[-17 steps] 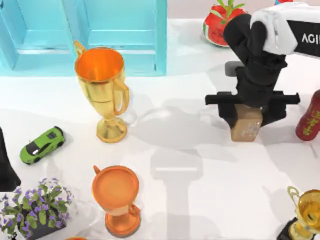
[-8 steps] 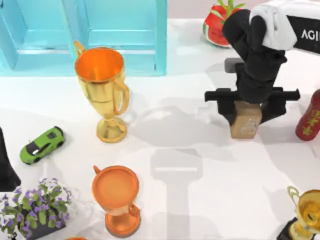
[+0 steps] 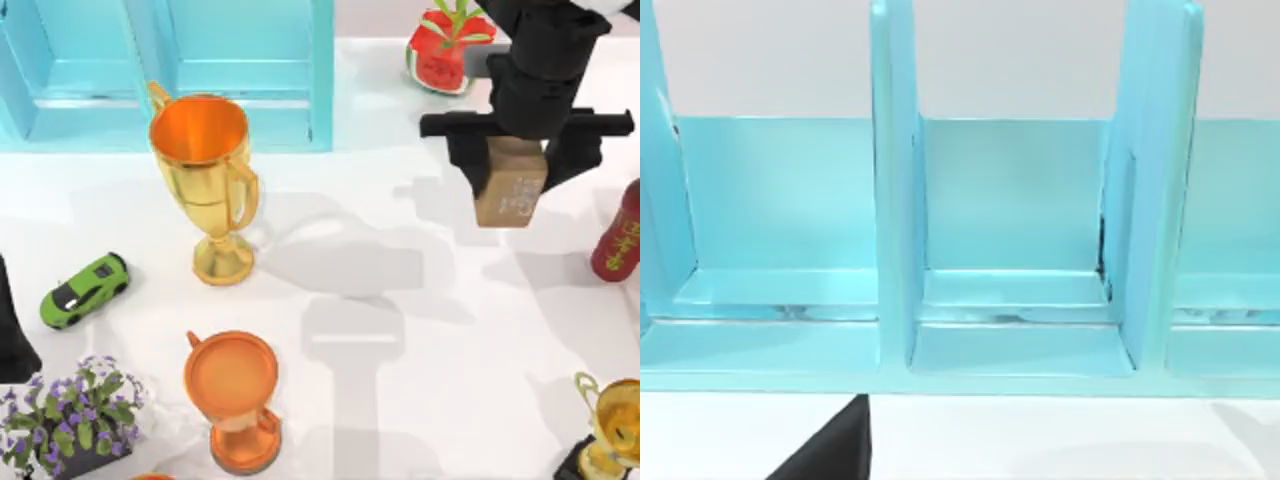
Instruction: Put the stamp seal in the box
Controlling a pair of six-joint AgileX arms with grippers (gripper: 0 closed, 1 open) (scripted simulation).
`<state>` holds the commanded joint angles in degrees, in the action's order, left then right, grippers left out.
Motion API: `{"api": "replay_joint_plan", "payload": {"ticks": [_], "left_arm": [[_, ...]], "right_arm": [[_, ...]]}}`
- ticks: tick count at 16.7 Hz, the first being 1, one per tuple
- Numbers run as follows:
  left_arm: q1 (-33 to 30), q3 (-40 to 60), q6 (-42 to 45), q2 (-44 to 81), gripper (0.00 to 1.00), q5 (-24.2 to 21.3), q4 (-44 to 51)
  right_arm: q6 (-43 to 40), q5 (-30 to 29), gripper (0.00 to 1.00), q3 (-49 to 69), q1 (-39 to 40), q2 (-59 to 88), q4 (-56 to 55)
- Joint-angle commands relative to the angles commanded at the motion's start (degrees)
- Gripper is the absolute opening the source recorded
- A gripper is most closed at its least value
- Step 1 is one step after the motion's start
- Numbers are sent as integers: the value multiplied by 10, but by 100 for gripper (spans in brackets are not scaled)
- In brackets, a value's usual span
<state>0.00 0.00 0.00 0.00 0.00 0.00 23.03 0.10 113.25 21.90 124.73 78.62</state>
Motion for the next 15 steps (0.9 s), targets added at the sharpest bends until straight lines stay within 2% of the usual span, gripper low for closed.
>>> {"api": "replay_joint_plan", "payload": {"ticks": [8, 11, 15], "left_arm": [[0, 0, 0, 0, 100, 0, 0], [0, 0, 0, 0, 100, 0, 0], [0, 0, 0, 0, 100, 0, 0]], "right_arm": [[-20, 13, 0, 7, -19, -7, -5], [-93, 45, 0, 12, -88, -27, -36], [-251, 65, 0, -10, -225, -76, -64]]}}
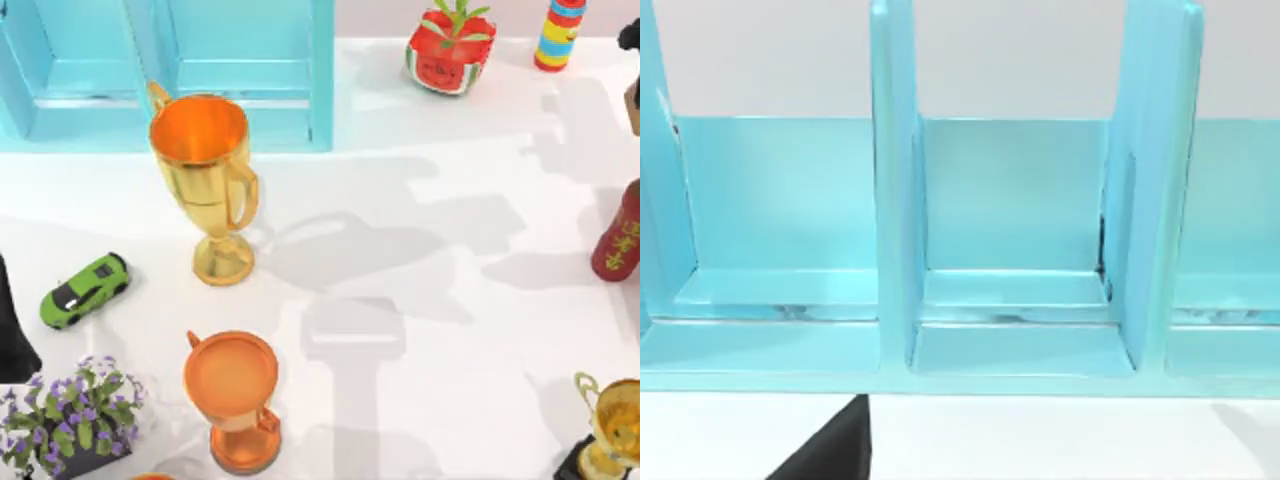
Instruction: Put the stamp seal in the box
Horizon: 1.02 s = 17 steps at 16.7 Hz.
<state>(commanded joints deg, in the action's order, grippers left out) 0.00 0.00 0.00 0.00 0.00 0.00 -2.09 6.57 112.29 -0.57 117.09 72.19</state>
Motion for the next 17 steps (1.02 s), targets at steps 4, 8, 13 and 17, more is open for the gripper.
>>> {"api": "replay_joint_plan", "payload": {"ticks": [4, 8, 13, 17], "left_arm": [[0, 0, 0, 0, 100, 0, 0], [0, 0, 0, 0, 100, 0, 0], [0, 0, 0, 0, 100, 0, 0], [0, 0, 0, 0, 100, 0, 0]], "right_arm": [[-148, -33, 0, -82, -156, -62, 39], [-223, -63, 0, -146, -245, -104, 83], [-228, -65, 0, -150, -251, -106, 87], [-227, -65, 0, -191, -250, -105, 47]]}}
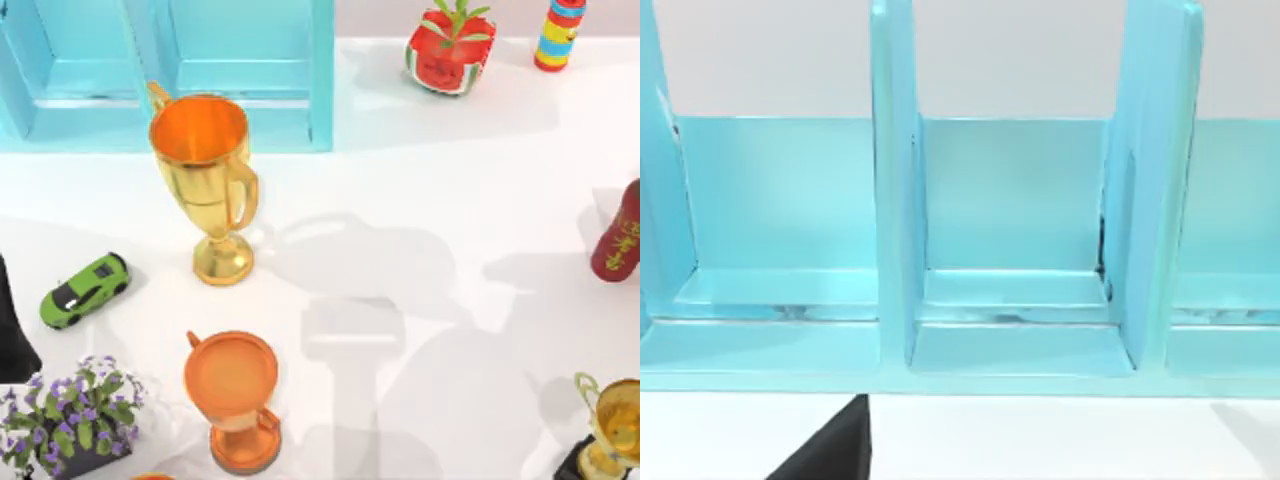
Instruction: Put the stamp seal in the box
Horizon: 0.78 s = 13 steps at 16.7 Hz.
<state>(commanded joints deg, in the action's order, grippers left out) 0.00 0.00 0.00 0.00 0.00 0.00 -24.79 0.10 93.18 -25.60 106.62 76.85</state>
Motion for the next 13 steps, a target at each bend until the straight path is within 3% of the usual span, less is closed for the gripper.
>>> {"api": "replay_joint_plan", "payload": {"ticks": [5, 10, 13], "left_arm": [[0, 0, 0, 0, 100, 0, 0], [0, 0, 0, 0, 100, 0, 0], [0, 0, 0, 0, 100, 0, 0]], "right_arm": [[0, -2, 0, -92, 1, 1, -96], [0, -1, 0, -101, 0, 2, -104], [0, -1, 23, -101, 0, 2, -104]]}}
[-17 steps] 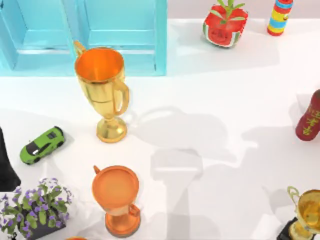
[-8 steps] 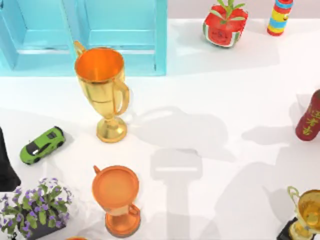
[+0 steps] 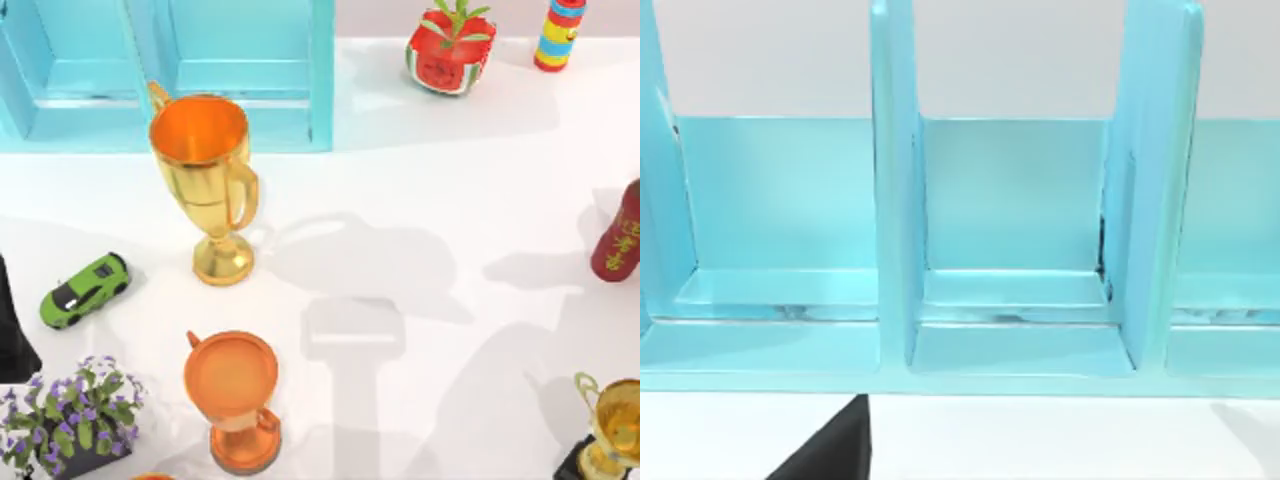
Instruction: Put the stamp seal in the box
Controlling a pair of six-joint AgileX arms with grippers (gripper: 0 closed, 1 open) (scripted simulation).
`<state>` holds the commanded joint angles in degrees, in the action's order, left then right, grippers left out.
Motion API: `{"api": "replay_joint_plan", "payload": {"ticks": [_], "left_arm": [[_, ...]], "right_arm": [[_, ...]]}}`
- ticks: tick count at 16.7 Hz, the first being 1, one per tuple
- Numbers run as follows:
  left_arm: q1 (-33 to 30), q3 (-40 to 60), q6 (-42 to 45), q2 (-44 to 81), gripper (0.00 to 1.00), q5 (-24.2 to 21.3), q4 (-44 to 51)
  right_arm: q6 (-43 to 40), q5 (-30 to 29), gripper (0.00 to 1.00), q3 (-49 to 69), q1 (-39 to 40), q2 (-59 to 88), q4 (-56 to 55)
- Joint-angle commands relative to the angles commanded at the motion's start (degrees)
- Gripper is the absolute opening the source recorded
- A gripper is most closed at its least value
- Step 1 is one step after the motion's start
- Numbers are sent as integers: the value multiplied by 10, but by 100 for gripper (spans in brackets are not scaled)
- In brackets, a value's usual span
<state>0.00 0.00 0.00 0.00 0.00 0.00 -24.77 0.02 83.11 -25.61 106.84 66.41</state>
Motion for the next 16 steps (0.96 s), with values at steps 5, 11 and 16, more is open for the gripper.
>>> {"api": "replay_joint_plan", "payload": {"ticks": [5, 11, 16], "left_arm": [[0, 0, 0, 0, 100, 0, 0], [0, 0, 0, 0, 100, 0, 0], [0, 0, 0, 0, 100, 0, 0]], "right_arm": [[0, 0, 60, 0, 0, 0, 0], [0, 0, 100, 0, 0, 0, 0], [0, 0, 100, 0, 0, 0, 0]]}}
